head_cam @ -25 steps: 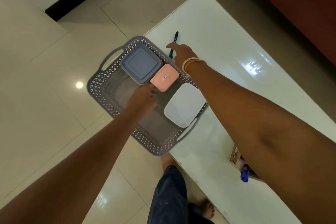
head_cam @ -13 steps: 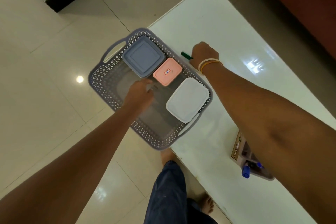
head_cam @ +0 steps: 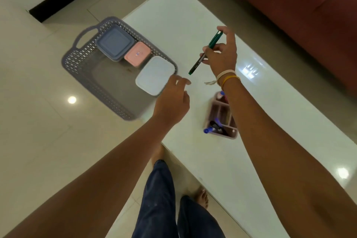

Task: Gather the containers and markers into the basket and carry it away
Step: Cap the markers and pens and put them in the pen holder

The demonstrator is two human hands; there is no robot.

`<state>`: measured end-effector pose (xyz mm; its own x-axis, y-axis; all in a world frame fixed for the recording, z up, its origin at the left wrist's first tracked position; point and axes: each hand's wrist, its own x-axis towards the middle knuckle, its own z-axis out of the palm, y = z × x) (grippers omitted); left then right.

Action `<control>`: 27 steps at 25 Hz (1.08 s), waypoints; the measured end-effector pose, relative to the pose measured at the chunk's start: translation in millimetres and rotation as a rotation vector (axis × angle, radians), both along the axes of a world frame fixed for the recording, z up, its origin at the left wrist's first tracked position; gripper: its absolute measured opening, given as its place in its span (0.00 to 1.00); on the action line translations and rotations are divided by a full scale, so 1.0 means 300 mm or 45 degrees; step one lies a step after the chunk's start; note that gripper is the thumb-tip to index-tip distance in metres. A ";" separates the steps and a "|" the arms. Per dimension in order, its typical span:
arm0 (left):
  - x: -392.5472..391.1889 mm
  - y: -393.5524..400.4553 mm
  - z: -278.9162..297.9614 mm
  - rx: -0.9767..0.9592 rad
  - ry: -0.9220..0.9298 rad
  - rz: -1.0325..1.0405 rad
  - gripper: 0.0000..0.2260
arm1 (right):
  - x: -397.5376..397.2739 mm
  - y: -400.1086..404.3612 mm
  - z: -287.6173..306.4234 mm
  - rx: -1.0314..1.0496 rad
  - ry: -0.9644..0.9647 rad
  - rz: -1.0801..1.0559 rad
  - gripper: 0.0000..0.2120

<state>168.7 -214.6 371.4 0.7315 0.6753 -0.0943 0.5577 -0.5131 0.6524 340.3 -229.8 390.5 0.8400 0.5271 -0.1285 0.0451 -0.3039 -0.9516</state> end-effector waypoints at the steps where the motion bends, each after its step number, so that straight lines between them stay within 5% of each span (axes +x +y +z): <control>1: 0.010 -0.058 -0.009 -0.066 0.025 -0.001 0.15 | 0.001 -0.063 0.021 0.012 -0.002 -0.001 0.25; 7: 0.016 -0.306 -0.065 -0.499 0.159 0.209 0.16 | -0.005 -0.376 0.055 -0.019 -0.160 0.035 0.23; 14: -0.003 -0.369 -0.109 -0.648 0.139 0.323 0.14 | -0.057 -0.592 -0.086 -0.212 -0.306 0.255 0.20; 19: 0.031 -0.356 -0.097 -0.773 0.095 0.408 0.14 | -0.079 -0.658 -0.161 -0.355 -0.383 0.358 0.04; 22: 0.045 -0.348 -0.095 -0.828 0.090 0.432 0.14 | -0.055 -0.693 -0.178 -0.451 -0.443 0.385 0.15; 25: 0.069 -0.341 -0.095 -0.858 0.083 0.484 0.13 | -0.041 -0.726 -0.202 -0.506 -0.456 0.131 0.22; 27: 0.090 -0.337 -0.101 -0.932 0.112 0.587 0.14 | -0.037 -0.721 -0.223 -0.505 -0.156 -0.176 0.18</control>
